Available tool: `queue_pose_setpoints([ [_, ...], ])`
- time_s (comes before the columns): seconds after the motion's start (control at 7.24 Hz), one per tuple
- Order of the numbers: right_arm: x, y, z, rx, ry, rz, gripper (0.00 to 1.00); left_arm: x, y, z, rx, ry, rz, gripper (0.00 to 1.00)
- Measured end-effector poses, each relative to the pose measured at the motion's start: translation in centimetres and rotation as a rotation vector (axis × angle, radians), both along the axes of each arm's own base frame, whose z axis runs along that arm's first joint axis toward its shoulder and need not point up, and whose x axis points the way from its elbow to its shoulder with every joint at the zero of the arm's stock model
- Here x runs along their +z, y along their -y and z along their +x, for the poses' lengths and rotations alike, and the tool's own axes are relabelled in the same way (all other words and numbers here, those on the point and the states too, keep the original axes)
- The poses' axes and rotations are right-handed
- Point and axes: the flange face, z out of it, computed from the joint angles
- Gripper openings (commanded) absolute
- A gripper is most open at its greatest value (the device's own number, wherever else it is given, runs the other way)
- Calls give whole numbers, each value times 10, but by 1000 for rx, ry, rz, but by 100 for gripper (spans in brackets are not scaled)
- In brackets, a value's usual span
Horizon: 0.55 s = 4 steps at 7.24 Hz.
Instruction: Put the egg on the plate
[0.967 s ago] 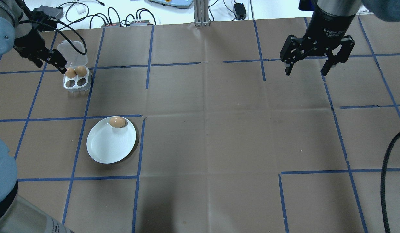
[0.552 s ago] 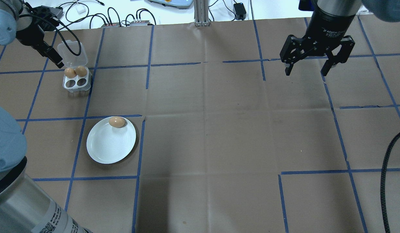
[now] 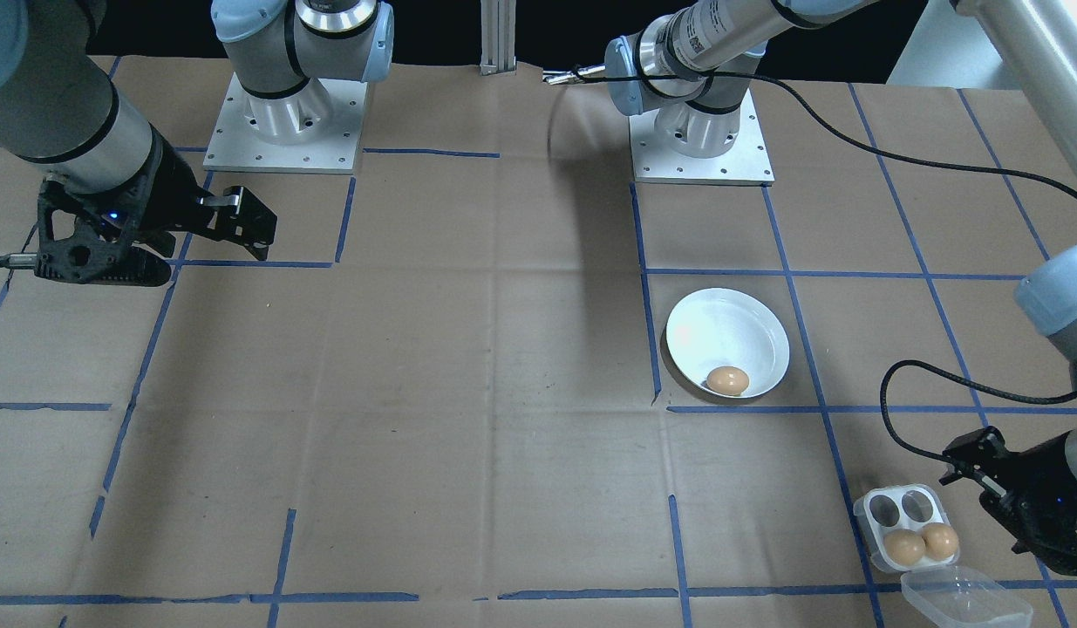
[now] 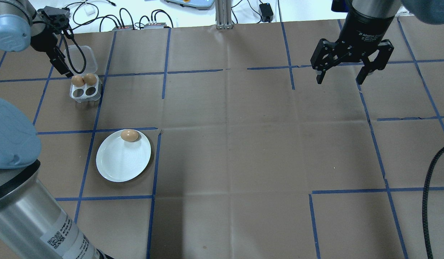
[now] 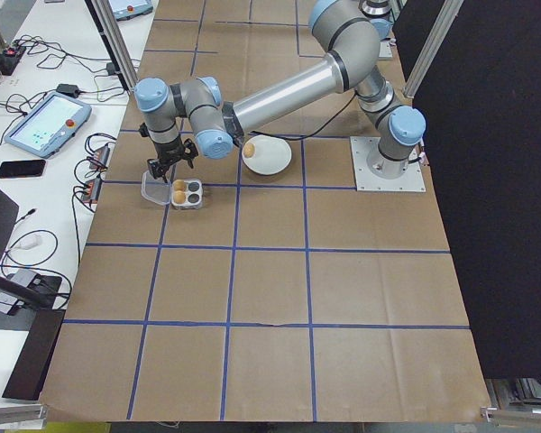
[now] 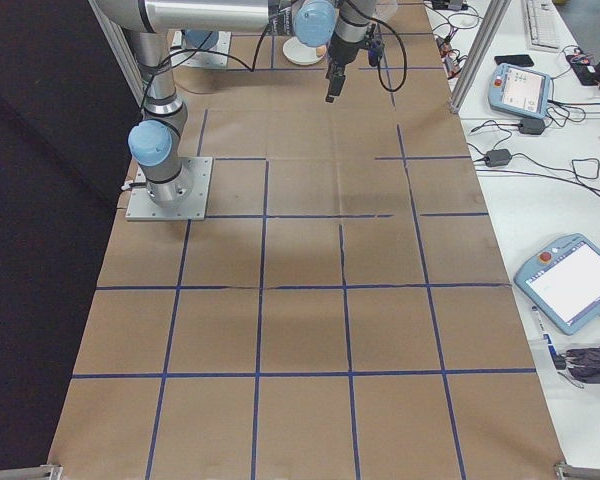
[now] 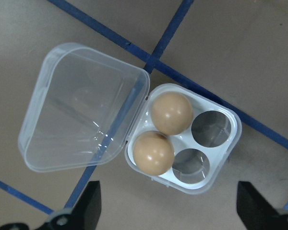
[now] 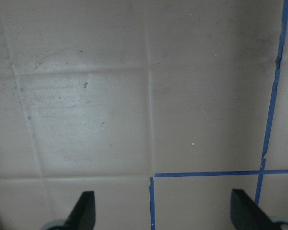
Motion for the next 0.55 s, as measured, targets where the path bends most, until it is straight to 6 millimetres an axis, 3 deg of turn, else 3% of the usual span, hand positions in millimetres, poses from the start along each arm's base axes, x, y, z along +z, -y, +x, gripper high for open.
queue_pose_setpoints([
  [0.28,0,0,0,0,0,0,100,-28,7,2,-23,1,3,99],
  [0.55,0,0,0,0,-1,0,100,-48,10,3,-36,-2,7,91],
])
